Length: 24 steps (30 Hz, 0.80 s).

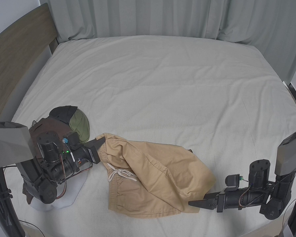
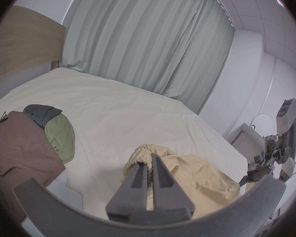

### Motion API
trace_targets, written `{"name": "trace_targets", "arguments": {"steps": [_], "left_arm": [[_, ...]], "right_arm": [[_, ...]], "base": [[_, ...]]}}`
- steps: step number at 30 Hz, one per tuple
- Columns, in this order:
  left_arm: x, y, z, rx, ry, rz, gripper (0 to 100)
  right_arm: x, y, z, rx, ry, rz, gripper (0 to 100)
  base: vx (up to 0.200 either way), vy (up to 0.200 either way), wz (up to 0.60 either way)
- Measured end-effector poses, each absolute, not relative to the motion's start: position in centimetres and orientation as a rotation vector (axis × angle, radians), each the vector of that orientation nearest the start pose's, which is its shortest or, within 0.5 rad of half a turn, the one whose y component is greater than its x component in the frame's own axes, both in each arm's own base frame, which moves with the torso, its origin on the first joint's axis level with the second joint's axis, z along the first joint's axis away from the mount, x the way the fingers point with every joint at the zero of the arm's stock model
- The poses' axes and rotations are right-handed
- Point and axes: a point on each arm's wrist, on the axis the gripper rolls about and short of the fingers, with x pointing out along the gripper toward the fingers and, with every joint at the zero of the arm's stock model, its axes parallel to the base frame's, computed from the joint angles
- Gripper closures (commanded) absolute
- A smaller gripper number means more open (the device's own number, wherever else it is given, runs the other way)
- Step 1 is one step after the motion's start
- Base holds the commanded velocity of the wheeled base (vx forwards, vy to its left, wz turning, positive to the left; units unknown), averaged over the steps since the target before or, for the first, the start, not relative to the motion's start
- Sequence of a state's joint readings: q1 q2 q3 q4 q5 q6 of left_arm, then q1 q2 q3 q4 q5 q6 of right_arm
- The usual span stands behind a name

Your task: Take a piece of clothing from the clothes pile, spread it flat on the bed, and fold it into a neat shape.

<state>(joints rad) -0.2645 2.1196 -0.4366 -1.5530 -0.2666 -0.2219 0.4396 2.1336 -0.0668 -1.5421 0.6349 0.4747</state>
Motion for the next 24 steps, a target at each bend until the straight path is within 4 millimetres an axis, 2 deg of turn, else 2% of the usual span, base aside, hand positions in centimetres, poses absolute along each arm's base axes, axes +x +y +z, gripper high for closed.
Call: {"name": "trace_targets", "arguments": {"steps": [4, 5, 16, 24], "left_arm": [[30.0, -8.7, 6.1, -0.217, 0.190, -0.514, 100], [30.0, -8.7, 6.1, -0.217, 0.190, -0.513, 100], [30.0, -8.7, 6.1, -0.217, 0.190, -0.513, 100], [30.0, -8.7, 6.1, -0.217, 0.191, -0.513, 100]], "right_arm": [[20.2, 11.1, 1.0, 0.458, 0.795, 0.884, 0], [20.3, 11.1, 0.9, 0.456, 0.796, 0.878, 100], [20.9, 10.9, 1.0, 0.460, 0.772, 0.859, 100], [22.8, 9.5, 2.2, 0.487, 0.665, 0.800, 100]], "base": [[0.000, 0.000, 0.00], [0.000, 0.000, 0.00], [0.000, 0.000, 0.00], [0.000, 0.000, 0.00]]}}
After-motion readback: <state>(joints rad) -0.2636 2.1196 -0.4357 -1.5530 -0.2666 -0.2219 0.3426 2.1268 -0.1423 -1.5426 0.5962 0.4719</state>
